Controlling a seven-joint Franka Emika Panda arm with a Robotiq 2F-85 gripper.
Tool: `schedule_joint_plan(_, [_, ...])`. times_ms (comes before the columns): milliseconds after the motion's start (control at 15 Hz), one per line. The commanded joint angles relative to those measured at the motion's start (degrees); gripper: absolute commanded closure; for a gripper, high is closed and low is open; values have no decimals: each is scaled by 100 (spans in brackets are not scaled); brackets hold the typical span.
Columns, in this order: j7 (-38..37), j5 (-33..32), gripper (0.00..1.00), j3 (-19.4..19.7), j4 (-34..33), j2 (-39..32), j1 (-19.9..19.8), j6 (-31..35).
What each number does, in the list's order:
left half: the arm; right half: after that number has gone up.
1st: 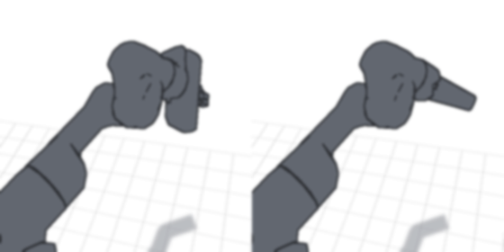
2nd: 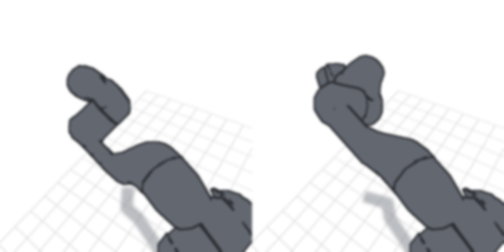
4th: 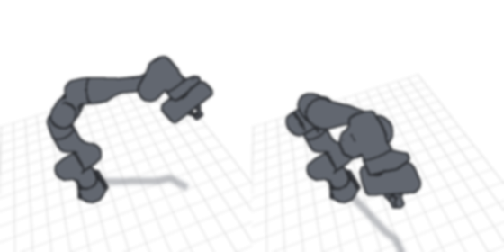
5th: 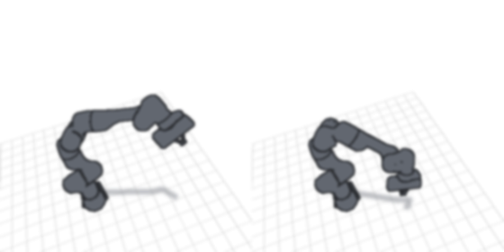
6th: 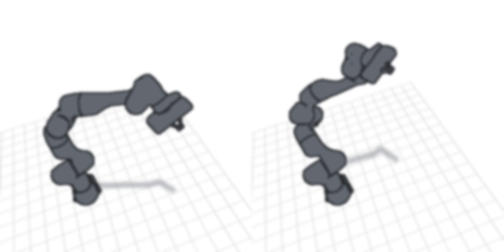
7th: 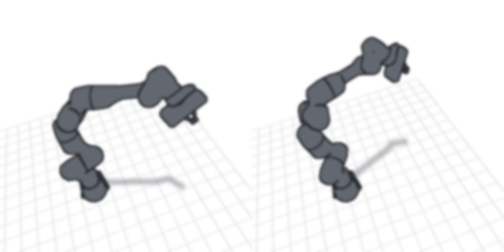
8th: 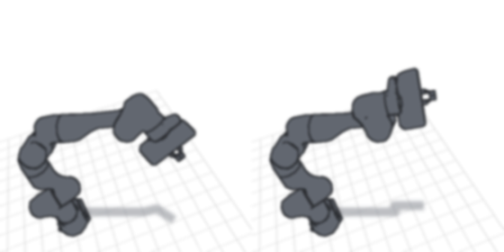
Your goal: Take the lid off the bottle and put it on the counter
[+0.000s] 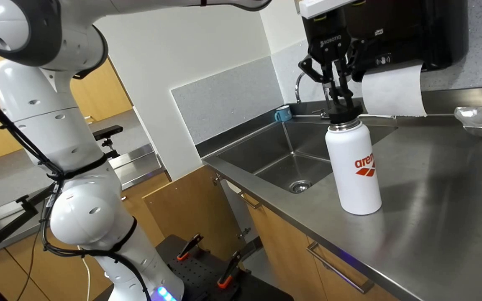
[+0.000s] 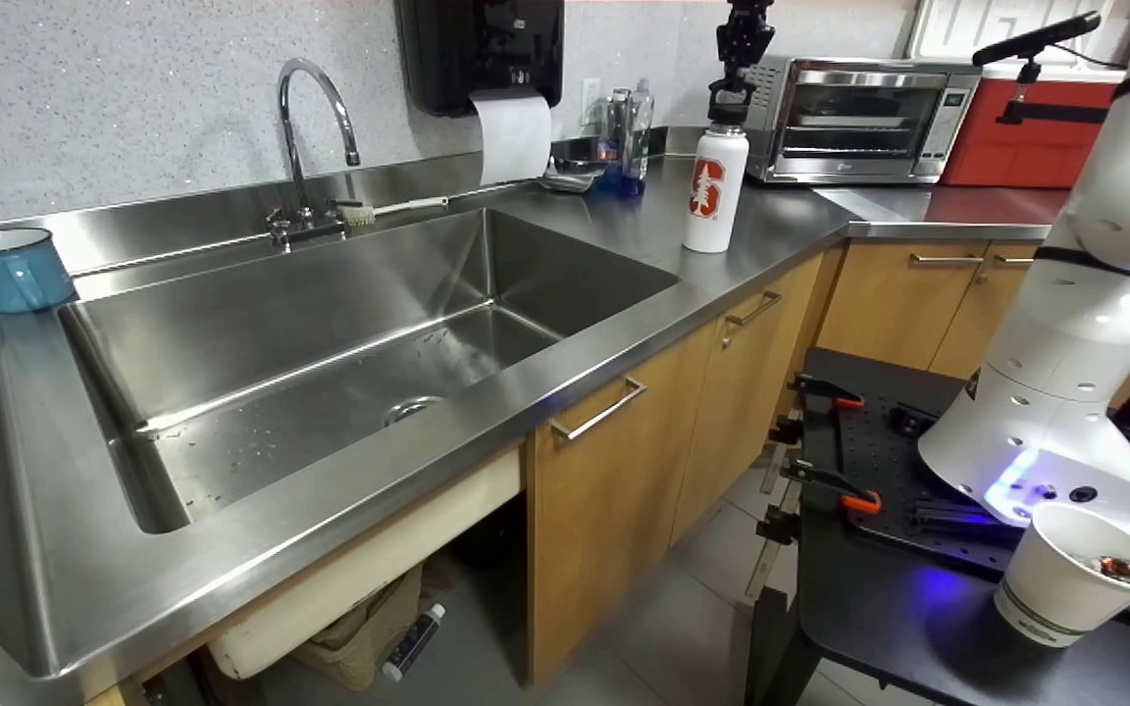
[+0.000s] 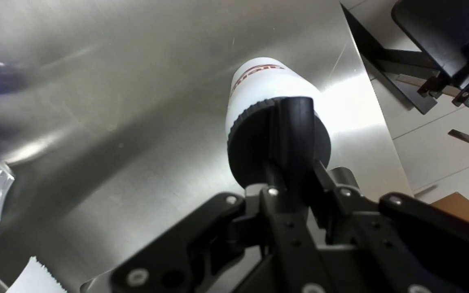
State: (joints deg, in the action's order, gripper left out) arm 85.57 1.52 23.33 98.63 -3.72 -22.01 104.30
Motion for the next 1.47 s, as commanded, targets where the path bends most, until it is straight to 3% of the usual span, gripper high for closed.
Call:
schedule_joint_plan(0, [121,97,95,-43,-386,-41,-129,-230])
schedule_joint_plan(333, [-376,135,95,121,-962,-273,-359,-316])
schedule_joint_plan(733, [-1449,600,95,362,-1547,-1129,-1032,-274])
schedule_joint_plan(1067, [-2288,1012,95,187,-1094,-1292,-1607,83])
schedule_joint_plan(1400, [-2958,810,95,85,-309,-1187,-1796,808])
